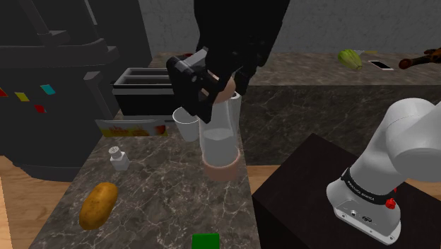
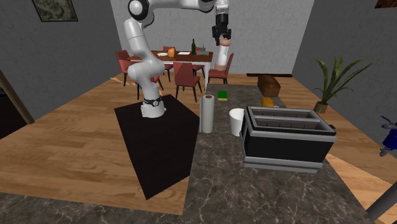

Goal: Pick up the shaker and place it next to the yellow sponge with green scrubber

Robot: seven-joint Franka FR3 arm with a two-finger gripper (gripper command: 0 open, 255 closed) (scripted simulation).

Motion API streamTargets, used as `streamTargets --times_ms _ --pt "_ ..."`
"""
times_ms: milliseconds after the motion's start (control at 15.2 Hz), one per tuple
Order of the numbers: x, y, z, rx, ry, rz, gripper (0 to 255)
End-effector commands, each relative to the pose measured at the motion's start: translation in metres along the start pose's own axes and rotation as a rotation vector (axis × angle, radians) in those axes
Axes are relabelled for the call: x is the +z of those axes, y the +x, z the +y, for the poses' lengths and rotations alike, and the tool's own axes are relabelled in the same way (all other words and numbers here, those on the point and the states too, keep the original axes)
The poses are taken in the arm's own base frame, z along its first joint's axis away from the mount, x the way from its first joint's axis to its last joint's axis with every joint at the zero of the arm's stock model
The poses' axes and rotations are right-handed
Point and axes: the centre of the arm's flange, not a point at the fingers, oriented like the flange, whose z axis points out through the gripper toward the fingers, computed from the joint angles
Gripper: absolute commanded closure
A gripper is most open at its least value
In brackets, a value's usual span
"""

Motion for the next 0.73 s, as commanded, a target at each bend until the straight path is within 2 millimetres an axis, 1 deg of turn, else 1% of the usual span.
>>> streamTargets --times_ms 0,660 --pt "0.007 -0.006 -0.006 0.001 0.0 0.0 255" --pt "0.057 -0.02 -0.014 0.001 0.0 0.0 255"
